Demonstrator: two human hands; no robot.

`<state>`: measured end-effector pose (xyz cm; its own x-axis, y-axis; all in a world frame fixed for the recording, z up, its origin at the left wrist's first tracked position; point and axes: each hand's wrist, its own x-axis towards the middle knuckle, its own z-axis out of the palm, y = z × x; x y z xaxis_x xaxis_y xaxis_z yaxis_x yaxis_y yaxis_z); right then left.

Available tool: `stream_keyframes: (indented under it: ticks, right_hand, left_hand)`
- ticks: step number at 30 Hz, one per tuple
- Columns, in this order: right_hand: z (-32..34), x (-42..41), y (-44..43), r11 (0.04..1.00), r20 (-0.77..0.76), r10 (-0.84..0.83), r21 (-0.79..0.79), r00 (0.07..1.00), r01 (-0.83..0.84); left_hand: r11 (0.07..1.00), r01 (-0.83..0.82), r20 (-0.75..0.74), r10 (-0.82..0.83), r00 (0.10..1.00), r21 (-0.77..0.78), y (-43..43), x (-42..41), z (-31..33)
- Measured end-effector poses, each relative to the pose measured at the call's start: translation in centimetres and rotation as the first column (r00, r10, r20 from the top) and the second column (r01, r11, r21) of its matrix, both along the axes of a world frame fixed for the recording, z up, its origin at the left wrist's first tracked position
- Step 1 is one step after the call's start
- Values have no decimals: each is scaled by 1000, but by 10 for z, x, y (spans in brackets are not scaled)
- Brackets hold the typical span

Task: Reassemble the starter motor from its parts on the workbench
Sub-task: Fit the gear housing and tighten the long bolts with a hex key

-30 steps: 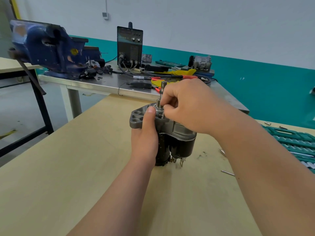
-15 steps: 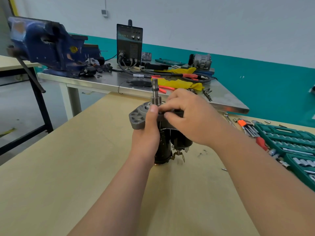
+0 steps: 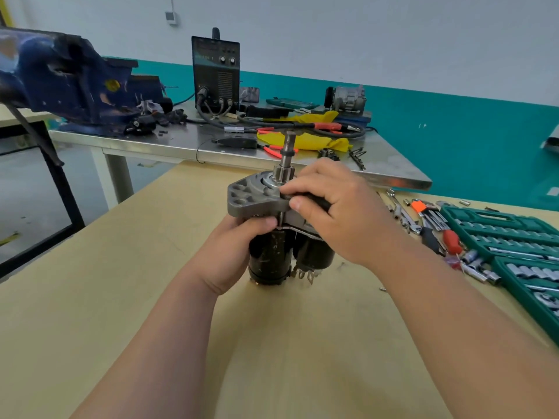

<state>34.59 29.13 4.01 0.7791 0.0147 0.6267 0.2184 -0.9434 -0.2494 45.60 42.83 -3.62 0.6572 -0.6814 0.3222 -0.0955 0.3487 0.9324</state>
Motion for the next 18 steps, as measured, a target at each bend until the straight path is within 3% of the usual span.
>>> stream_keyframes:
  ticks: [2,6,12,16,18]
  right_hand:
    - [1,3,-4,1000,-3,-13,20,1000,13]
    - [3,5,-10,1000,-27,-6,29,1000,6]
    - [2,7,-1,999,-44,26,19,999,-25]
    - [0,5,6,999,-36,39,5,999,-38]
    - [1,-1,-1,987,-49,69,151,996,-61]
  left_hand:
    - [999,-15,29,13,999,45,0,1,-1]
    - [975,-150,231,109,967,167,-5,0,-2]
    - [943,-332,294,318,901,-3,-19,-12,-5]
    - [924,-378,333,373,866,-53,-19,-12,-8]
    - [912,-405,362,401,842,-69,-19,-12,-11]
